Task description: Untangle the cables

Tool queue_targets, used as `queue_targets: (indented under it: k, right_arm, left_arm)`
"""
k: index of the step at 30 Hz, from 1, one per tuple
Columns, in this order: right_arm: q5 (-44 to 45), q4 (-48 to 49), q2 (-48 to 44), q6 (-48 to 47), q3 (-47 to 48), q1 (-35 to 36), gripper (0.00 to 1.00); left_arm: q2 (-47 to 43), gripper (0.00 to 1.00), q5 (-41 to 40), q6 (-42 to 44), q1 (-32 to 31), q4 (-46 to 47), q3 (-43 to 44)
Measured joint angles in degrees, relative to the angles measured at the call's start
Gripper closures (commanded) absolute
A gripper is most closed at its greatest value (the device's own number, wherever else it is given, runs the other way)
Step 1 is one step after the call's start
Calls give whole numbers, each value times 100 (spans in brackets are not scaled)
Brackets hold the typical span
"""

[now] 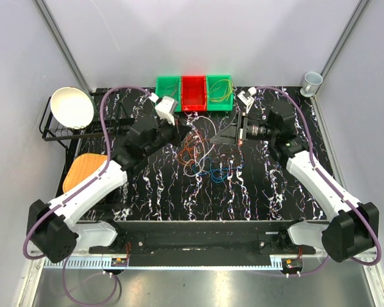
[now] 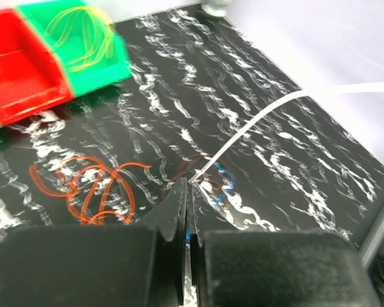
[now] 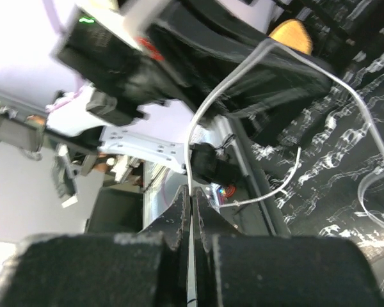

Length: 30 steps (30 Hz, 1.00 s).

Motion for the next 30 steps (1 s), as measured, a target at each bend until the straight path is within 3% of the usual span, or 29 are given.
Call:
queue_targets:
  k: [10, 23, 26, 27, 28, 30]
  right_arm:
    - [804, -1637, 446, -1207, -2, 48, 100]
    - [1665, -1860, 1600, -1460, 0, 1235, 100]
    - [1770, -1891, 1681, -1482, 4, 1305, 100]
    - [1788, -1921, 1681, -1506, 24, 1314, 100]
    - [1801, -1945, 1681, -1552, 61, 1316, 100]
    - [1840, -2017, 1672, -1661, 136, 1318, 100]
  left_arm:
    - [-905, 100, -1200, -15, 0, -1246, 625]
    - [-1272, 100, -1335, -376, 0, -1572, 1228]
    - [-1246, 80, -1357, -356, 0, -1683, 1239]
    - [-1220, 67, -1381, -341, 0, -1733, 1237]
    - [-1178, 46, -1403, -337, 0, -1753, 1209]
    - [-1128, 32, -1423, -295, 0, -1755, 1064]
